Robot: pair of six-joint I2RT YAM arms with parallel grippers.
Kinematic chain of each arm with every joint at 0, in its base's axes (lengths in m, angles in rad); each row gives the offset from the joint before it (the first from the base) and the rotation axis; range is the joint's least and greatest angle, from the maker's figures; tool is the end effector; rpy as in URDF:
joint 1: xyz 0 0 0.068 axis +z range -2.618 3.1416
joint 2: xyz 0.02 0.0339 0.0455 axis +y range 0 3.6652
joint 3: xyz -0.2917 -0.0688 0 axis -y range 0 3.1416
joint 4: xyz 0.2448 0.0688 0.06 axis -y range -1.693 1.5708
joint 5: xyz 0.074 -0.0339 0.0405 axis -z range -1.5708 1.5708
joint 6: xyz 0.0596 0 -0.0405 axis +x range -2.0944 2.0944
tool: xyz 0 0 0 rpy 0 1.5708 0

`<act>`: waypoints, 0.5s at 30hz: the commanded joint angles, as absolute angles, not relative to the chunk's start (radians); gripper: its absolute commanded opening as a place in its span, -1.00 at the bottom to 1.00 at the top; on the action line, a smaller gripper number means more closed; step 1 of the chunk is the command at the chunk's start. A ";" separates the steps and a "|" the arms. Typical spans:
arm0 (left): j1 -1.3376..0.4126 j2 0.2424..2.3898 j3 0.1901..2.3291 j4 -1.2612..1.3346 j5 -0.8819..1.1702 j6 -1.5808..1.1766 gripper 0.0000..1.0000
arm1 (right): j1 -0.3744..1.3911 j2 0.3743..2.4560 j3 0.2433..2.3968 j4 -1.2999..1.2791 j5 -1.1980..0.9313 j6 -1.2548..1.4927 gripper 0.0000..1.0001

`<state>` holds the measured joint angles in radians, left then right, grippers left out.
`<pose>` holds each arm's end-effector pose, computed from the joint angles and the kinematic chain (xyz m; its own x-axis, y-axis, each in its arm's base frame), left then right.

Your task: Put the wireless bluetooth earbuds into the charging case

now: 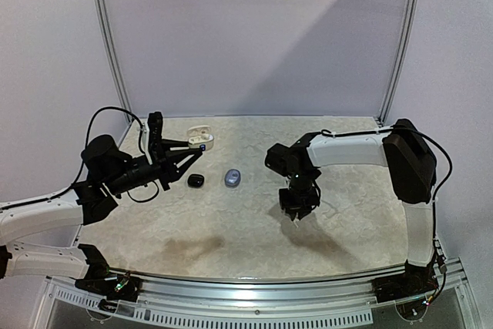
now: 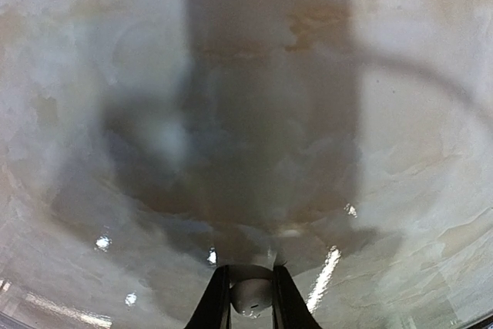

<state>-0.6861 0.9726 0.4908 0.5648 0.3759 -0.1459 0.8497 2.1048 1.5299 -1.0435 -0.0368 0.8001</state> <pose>0.1637 -0.1623 0.3050 -0.0634 -0.1229 -0.9904 0.8724 0.4751 -0.1148 0.2626 0.3020 0.1484 -0.9971 -0.0484 0.0595 -0.0490 0.9988 -0.0085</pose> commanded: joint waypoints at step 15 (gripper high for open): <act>-0.687 1.003 0.462 0.792 0.189 0.037 -1.00 | 1.043 1.665 1.714 -0.243 0.257 0.546 -1.00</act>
<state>-0.6865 0.9833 0.4675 0.7059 0.2600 -0.0422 0.9428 1.7363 1.7363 -0.6514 0.1081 0.6830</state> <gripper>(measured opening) 0.219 0.156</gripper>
